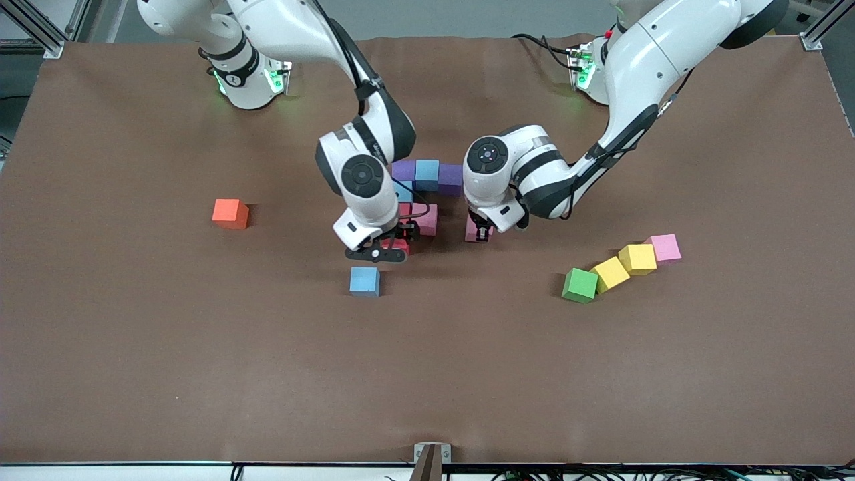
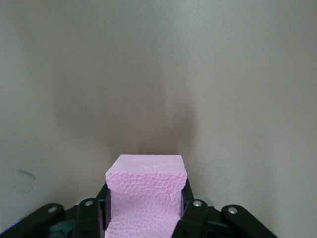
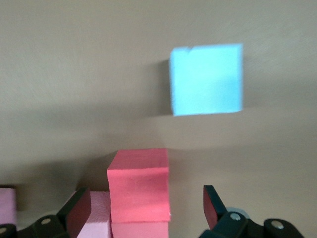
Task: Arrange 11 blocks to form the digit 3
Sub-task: 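Grasp the blue cube with the right gripper while the left gripper places pink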
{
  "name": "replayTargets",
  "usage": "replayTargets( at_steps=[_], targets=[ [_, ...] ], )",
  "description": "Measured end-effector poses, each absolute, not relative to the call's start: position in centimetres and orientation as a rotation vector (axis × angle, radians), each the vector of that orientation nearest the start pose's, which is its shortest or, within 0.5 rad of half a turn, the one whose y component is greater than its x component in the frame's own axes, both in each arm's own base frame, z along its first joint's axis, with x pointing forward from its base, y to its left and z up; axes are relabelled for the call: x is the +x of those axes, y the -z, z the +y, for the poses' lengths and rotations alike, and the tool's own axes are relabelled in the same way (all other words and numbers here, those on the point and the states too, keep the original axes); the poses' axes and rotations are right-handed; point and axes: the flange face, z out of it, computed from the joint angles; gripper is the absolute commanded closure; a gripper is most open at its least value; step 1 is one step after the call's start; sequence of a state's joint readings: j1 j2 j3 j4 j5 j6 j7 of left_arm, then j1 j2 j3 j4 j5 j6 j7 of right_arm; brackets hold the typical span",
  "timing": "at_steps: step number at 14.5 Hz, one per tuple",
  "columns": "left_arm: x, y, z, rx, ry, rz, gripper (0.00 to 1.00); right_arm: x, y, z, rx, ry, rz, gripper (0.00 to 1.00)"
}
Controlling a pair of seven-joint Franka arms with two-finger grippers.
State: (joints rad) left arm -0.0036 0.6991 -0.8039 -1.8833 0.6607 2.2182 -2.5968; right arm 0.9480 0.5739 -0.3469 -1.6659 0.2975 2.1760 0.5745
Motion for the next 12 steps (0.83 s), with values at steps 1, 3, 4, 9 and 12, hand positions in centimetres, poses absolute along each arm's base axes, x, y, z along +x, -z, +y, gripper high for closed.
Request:
replayTargets(
  at_steps=[1, 3, 4, 9, 12],
  targets=[
    [45.8, -21.9, -41.9, -2.307, 0.026, -2.029, 0.55, 54.4, -30.3, 40.2, -3.084, -0.069, 0.182, 0.0],
    [45.7, -21.7, -42.6, -2.314, 0.03, -2.027, 0.55, 56.1, -32.9, 37.4, -3.055, -0.051, 0.255, 0.0],
    [45.8, -21.5, -43.1, -2.31, 0.039, -2.034, 0.55, 57.0, -33.7, 35.5, -3.053, -0.058, 0.306, 0.0],
    [45.0, -20.9, -46.1, -2.284, 0.093, -2.049, 0.54, 61.8, -35.1, 23.5, -3.063, -0.093, 0.608, 0.0],
    [44.5, -20.8, -47.2, -2.289, 0.11, -2.04, 0.54, 62.0, -35.1, 22.3, -3.021, -0.092, 0.825, 0.0]
  ],
)
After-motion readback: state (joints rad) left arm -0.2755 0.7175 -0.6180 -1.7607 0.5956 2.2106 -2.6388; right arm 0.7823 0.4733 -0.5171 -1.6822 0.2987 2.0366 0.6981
